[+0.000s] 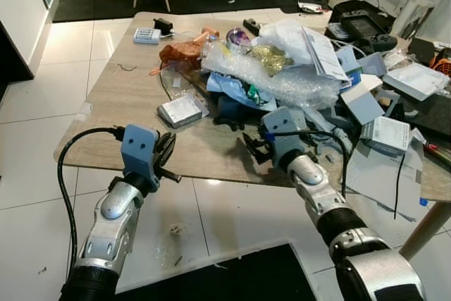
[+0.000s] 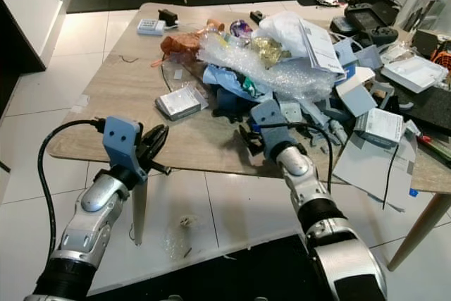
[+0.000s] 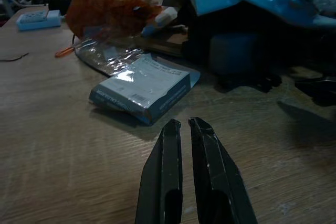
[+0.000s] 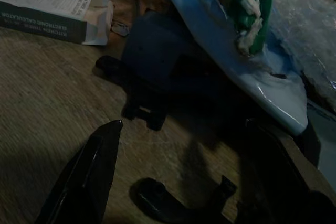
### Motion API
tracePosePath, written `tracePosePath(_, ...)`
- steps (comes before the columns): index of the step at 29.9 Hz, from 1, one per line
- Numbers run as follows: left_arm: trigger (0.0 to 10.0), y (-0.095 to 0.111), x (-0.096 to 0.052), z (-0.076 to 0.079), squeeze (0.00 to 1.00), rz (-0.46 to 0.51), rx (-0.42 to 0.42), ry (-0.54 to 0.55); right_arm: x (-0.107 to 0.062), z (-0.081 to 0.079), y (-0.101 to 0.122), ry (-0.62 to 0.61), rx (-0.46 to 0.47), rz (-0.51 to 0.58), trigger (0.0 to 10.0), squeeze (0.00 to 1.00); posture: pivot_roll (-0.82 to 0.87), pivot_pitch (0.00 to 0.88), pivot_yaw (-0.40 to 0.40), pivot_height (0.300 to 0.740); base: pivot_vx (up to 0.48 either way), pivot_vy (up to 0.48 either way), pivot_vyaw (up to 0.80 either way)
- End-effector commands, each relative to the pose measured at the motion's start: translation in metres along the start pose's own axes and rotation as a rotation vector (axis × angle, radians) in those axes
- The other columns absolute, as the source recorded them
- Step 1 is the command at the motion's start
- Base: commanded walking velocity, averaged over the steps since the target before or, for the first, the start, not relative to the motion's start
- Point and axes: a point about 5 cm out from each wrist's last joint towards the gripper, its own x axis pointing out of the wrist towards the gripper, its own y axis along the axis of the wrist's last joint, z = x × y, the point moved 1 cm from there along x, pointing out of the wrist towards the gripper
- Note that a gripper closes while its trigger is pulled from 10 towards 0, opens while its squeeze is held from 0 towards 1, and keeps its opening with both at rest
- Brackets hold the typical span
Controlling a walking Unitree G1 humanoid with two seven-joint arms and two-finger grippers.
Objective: Picking trash to rubbish bin
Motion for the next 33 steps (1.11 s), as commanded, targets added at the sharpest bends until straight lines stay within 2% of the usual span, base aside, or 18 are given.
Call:
tracePosePath(1, 10.0, -0.001, -0.004, 0.001, 0.00, -0.014, 0.006, -0.002, -0.001, -0.006, -0.006, 0.030, 0.025, -0.021, 10.0, 0.00, 0.09, 0.199, -0.035, 0.740, 0.000, 0.000, 0.00)
tracePosePath(5, 10.0, -0.001, -0.005, 0.001, 0.00, -0.017, 0.010, 0.000, -0.003, -0.015, -0.012, 0.109, 0.086, -0.047, 10.0, 0.00, 0.09, 0.196, -0.038, 0.740, 0.000, 0.000, 0.00)
tracePosePath(15, 10.0, 0.000, -0.004, 0.005, 0.00, -0.028, 0.023, -0.028, -0.010, -0.015, -0.029, 0.100, 0.186, -0.133, 10.0, 0.00, 0.08, 0.192, -0.036, 0.740, 0.000, 0.000, 0.00)
tracePosePath(18, 10.0, 0.003, -0.005, 0.014, 0.00, -0.034, -0.012, -0.103, -0.013, -0.012, -0.035, 0.084, 0.232, -0.170, 10.0, 0.00, 0.08, 0.189, -0.031, 0.740, 0.000, 0.000, 0.00)
tracePosePath(24, 10.0, 0.004, -0.009, 0.029, 0.00, -0.037, -0.029, -0.255, -0.018, -0.012, -0.043, 0.096, 0.231, -0.210, 10.0, 0.00, 0.08, 0.183, -0.024, 0.740, 0.000, 0.000, 0.00)
tracePosePath(26, 10.0, 0.002, -0.013, 0.040, 0.00, -0.052, 0.000, -0.369, -0.020, -0.012, -0.047, 0.109, 0.222, -0.237, 10.0, 0.00, 0.08, 0.182, -0.023, 0.740, 0.000, 0.000, 0.00)
tracePosePath(28, 10.0, 0.000, -0.016, 0.046, 0.00, -0.073, 0.031, -0.437, -0.022, -0.011, -0.050, 0.119, 0.215, -0.254, 10.0, 0.00, 0.07, 0.180, -0.022, 0.740, 0.000, 0.000, 0.00)
tracePosePath(33, 10.0, -0.006, -0.020, 0.054, 0.00, -0.107, 0.106, -0.505, -0.025, -0.010, -0.053, 0.129, 0.192, -0.276, 10.0, 0.00, 0.07, 0.178, -0.021, 0.740, 0.000, 0.000, 0.00)
